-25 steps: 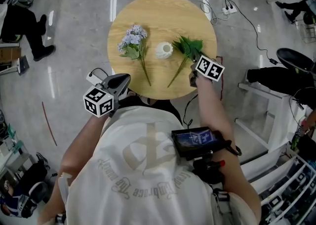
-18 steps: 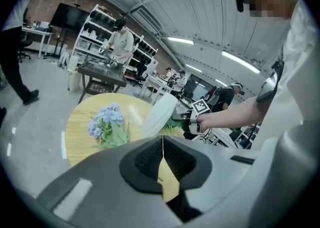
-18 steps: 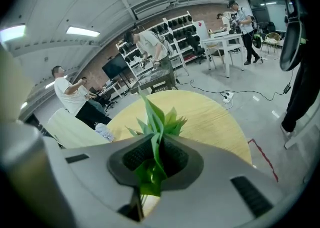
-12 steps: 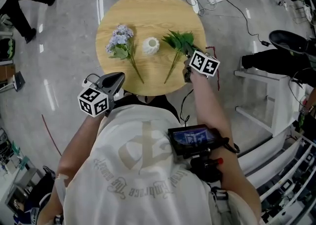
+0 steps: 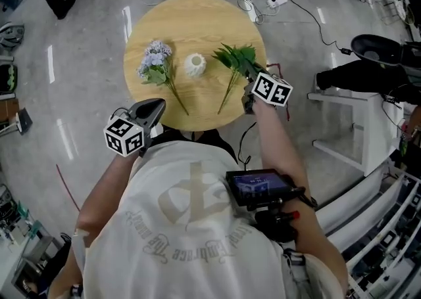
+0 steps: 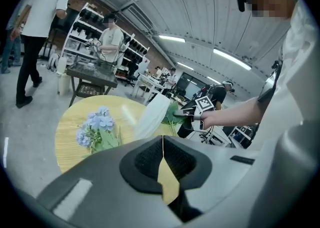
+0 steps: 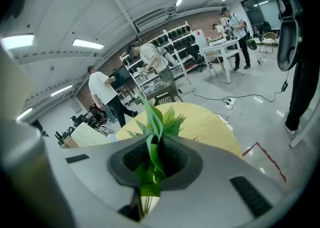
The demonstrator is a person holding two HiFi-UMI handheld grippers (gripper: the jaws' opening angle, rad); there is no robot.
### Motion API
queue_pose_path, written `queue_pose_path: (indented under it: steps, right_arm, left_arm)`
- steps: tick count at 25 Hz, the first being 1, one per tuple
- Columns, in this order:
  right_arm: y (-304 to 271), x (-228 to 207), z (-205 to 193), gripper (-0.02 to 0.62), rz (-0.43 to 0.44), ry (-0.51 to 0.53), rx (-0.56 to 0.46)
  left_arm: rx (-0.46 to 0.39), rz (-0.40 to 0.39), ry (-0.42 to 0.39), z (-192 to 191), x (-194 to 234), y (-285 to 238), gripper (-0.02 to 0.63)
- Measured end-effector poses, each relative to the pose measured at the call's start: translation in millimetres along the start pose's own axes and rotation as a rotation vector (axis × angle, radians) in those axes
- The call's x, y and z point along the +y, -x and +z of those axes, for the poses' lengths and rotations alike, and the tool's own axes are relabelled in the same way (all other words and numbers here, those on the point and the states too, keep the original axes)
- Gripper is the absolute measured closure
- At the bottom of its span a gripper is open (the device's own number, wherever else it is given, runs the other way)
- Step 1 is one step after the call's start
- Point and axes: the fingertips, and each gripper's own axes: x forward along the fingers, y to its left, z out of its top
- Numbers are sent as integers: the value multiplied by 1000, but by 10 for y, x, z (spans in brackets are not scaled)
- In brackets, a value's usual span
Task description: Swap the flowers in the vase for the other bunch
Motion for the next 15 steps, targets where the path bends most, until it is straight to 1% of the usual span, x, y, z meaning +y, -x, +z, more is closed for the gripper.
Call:
queue_pose_path:
  steps: [10, 15]
  right_arm:
    - [170, 128, 157, 572, 13, 8, -64]
    - [250, 234, 296, 574, 38, 19, -104]
  left_arm:
    - [-20, -26, -18, 95, 44, -23, 597]
    - [-29, -34, -26, 127, 61, -29, 597]
